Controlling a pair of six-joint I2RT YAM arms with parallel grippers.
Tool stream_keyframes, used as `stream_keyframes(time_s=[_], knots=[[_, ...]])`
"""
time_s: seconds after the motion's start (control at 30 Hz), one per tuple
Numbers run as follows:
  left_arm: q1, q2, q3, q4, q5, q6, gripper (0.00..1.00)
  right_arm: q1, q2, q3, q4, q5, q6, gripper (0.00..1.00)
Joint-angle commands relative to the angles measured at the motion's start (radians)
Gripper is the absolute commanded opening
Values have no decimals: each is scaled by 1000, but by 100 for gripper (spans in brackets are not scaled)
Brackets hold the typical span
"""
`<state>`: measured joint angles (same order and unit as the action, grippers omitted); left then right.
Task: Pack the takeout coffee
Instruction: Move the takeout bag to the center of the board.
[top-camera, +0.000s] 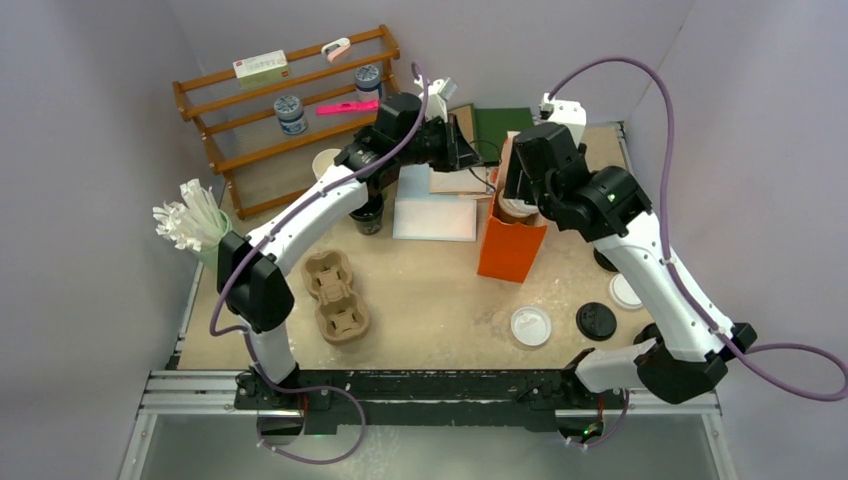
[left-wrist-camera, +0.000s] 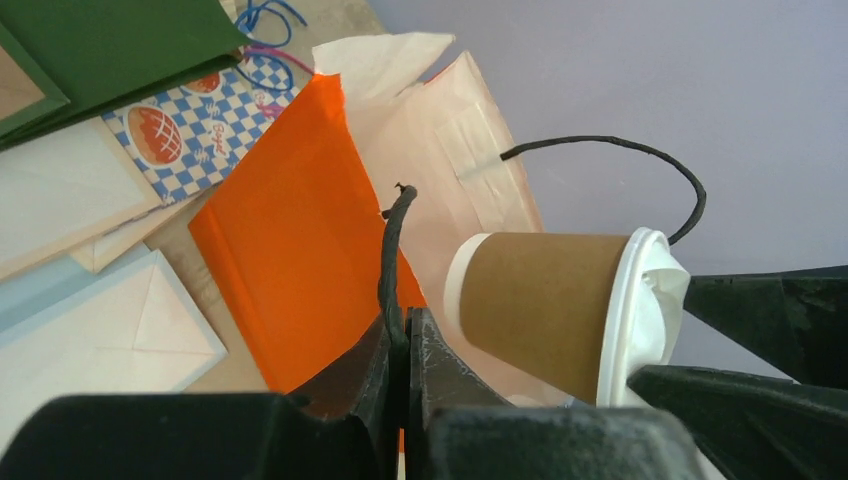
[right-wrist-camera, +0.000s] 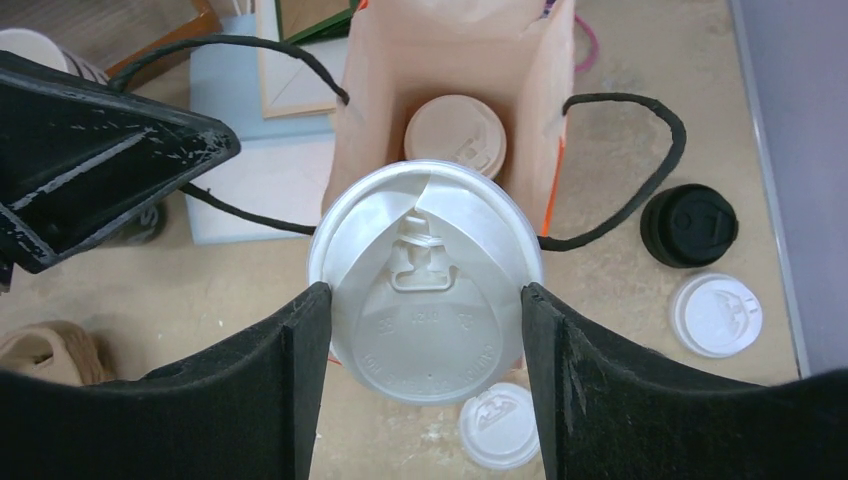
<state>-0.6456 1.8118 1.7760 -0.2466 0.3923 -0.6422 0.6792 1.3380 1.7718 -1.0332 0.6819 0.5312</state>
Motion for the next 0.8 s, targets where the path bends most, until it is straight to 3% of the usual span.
stream_keyframes(time_s=[0.0, 0.23, 0.57, 0.77], knots=[[2, -74, -15, -5, 54, -22, 0, -10, 35, 43, -7, -117, -11, 59], [-12, -195, -119, -18, 93, -110, 0, -45, 55, 64, -89, -178, -9, 57], [-13, -430, -313, -90, 29, -202, 0, -53, 90, 116, -145, -359, -36, 54], [-17, -564, -494, -57, 51, -293, 0, -52, 141, 179, -208, -438, -36, 52]])
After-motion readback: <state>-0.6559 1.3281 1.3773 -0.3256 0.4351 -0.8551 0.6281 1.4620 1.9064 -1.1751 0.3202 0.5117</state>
